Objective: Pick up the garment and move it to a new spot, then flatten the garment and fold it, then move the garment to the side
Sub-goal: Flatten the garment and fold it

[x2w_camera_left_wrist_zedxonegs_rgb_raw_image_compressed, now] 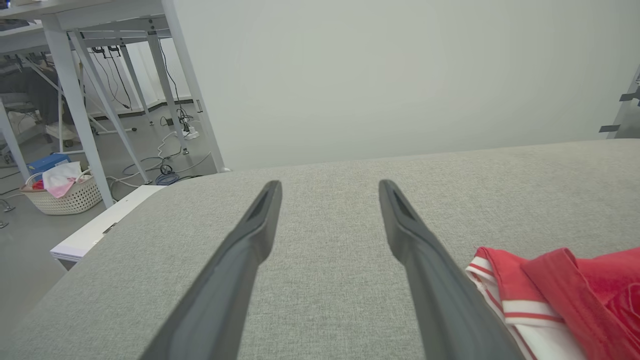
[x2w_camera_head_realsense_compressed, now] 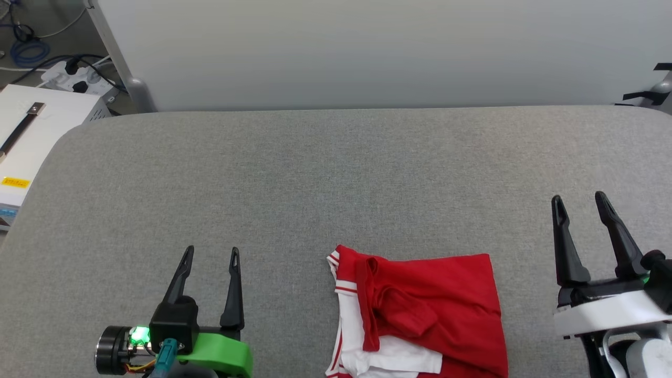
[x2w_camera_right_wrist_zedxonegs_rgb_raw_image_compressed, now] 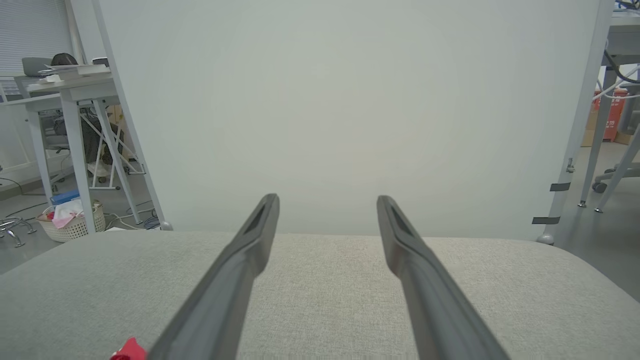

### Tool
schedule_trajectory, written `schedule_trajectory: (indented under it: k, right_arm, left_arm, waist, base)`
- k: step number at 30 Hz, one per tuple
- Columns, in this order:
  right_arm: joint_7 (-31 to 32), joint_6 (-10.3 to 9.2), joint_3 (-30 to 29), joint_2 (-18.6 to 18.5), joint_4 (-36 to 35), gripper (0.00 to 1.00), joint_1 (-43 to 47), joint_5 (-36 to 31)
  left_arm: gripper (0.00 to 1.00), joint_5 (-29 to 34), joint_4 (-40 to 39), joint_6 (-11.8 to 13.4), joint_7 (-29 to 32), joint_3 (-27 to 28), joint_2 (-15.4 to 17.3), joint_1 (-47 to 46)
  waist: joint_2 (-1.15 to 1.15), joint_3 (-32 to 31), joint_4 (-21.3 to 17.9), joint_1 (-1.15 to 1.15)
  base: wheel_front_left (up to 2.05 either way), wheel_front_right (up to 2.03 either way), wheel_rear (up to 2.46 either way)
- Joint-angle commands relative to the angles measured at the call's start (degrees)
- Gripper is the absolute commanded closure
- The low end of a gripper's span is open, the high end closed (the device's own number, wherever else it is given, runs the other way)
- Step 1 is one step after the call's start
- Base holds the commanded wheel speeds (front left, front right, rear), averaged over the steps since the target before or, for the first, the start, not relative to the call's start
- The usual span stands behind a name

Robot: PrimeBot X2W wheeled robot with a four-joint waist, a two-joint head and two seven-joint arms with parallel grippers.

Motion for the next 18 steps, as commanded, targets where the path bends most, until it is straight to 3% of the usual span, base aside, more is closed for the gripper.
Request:
schedule_trajectory:
  k: [1, 18]
  right_arm:
    - [-0.50, -0.03, -0.34, 0.56, -1.01, 0.00, 1.66, -1.04]
    - [-0.52, -0.03, 1.04, 3.90, -2.21, 0.00, 11.20, -7.04]
  left_arm:
    - [0.00, 0.21, -0.42, 0.30, -0.34, 0.18, 0.23, 1.03]
    - [0.00, 0.28, 0.19, 0.28, -0.34, -0.51, 0.02, 2.66]
  waist:
    - [0.00, -0.34, 0.04, 0.00]
    - [0.00, -1.85, 1.24, 0.00]
  base:
    - [0.00, 0.00, 0.00]
    - [0.00, 0.00, 0.00]
